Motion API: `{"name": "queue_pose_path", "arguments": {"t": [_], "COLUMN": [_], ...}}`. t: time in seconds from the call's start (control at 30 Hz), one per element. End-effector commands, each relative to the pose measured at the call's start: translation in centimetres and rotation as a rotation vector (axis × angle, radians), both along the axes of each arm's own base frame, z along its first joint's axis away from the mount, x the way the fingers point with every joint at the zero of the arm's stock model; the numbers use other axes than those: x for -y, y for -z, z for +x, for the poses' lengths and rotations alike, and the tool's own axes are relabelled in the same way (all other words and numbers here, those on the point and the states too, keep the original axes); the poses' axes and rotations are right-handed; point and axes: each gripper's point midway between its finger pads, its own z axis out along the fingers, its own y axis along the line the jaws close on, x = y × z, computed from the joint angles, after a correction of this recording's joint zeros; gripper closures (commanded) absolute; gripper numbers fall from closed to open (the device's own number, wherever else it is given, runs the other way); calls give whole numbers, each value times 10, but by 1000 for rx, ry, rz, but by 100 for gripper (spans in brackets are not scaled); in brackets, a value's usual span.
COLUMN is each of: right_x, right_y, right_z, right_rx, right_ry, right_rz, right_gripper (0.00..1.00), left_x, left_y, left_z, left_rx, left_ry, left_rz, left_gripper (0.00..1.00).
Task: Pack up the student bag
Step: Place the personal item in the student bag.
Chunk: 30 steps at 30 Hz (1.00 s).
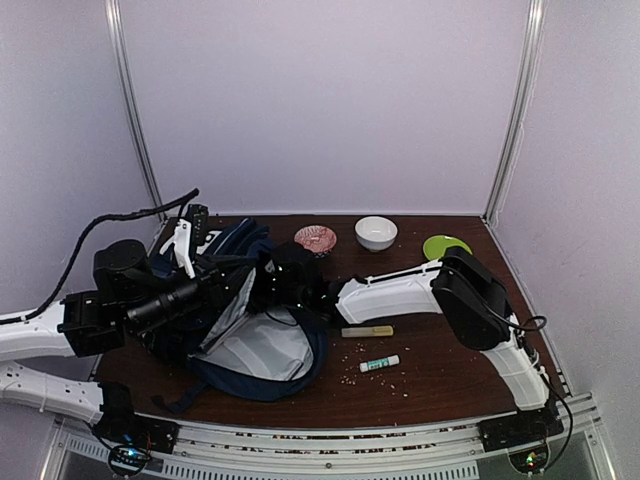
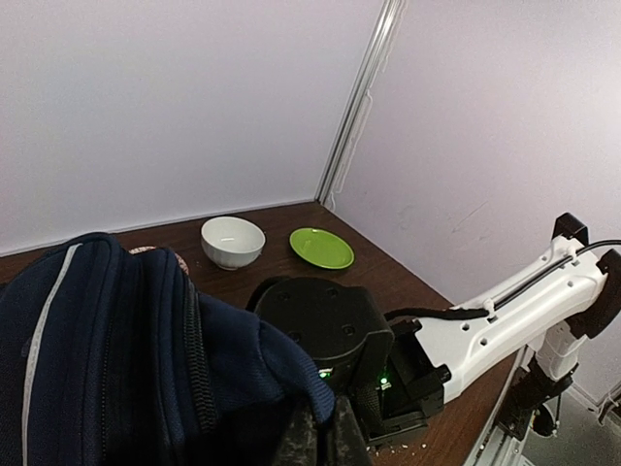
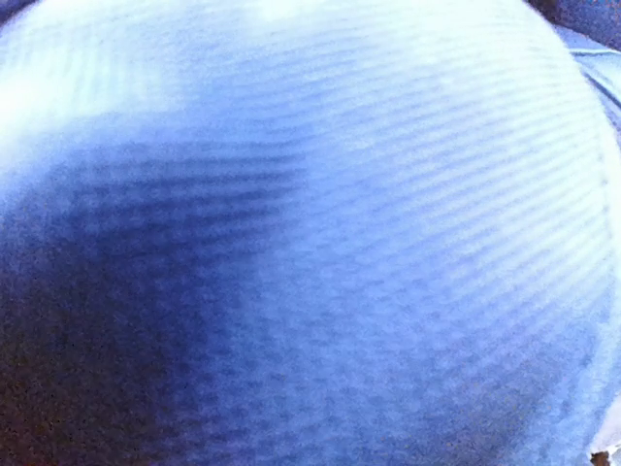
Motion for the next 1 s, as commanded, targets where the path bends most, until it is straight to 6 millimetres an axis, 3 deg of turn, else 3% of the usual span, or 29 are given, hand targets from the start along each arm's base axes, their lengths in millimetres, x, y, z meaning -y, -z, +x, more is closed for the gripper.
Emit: {"name": "queue_pose_path", "arguments": {"t": [0.0, 0.13, 0.3, 0.53, 0.7, 0.8, 0.97], "right_x": [9, 28, 36, 62, 81, 90, 81], "right_y": [-61, -61, -64, -51, -50, -41, -30], "right_z": [-13, -25, -42, -46, -54, -54, -50], "right_rx": [103, 117, 149, 184, 182, 170, 165], "right_ry": [-97, -109, -180, -159, -138, -123, -135], "right_rz": [107, 77, 26, -151, -172, -210, -250], "right_gripper": [21, 19, 17, 16, 18, 27, 58], "left_x": [-12, -34, -59, -58, -55, -55, -46], "left_y": [-80, -89, -93, -92, -89, -90, -91], "left_z": [-3, 0, 11, 12, 13, 13, 10], "left_rx": [98, 101, 155, 165, 165, 171, 167], "left_ry": [-36, -53, -189, -191, -189, -187, -144], "left_rz": [-165, -290, -205, -168, -155, -153, -153], "left_gripper": [100, 100, 100, 100, 100, 100, 100]}}
